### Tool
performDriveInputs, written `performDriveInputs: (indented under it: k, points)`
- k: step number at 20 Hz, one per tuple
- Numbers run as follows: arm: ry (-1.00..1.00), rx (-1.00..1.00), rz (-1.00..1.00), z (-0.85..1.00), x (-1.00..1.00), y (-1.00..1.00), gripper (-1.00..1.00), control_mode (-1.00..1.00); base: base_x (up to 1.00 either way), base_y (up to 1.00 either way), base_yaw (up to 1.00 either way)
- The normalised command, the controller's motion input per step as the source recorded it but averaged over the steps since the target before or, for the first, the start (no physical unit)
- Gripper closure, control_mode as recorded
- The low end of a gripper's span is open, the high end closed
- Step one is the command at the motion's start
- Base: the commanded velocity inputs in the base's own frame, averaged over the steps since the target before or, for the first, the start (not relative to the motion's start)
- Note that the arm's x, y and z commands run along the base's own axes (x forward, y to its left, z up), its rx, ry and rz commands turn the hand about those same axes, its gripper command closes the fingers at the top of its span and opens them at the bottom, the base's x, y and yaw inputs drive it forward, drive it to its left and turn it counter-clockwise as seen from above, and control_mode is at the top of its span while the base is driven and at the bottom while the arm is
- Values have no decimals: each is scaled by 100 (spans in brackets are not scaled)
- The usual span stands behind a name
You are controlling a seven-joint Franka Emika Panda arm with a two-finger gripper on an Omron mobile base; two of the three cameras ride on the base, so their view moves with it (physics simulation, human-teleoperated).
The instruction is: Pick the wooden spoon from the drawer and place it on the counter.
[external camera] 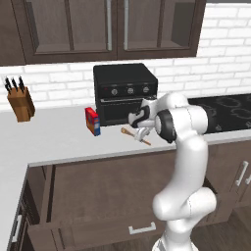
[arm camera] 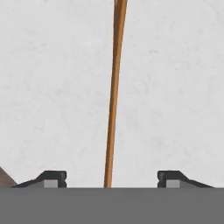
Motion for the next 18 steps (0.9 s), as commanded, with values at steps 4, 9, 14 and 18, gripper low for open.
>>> performDriveInputs:
  k: [4, 9, 14, 18]
  points:
    - [-31, 0, 4, 68, -67, 0, -100, -100, 0, 0, 0]
    - [-35, 0, 1, 52, -98, -8, -100, -100, 0, 0, 0]
    - [-33, 1, 0, 70, -90, -25, -100, -100, 0, 0, 0]
    - [-29, 0, 0, 80, -75, -22, -100, -100, 0, 0, 0]
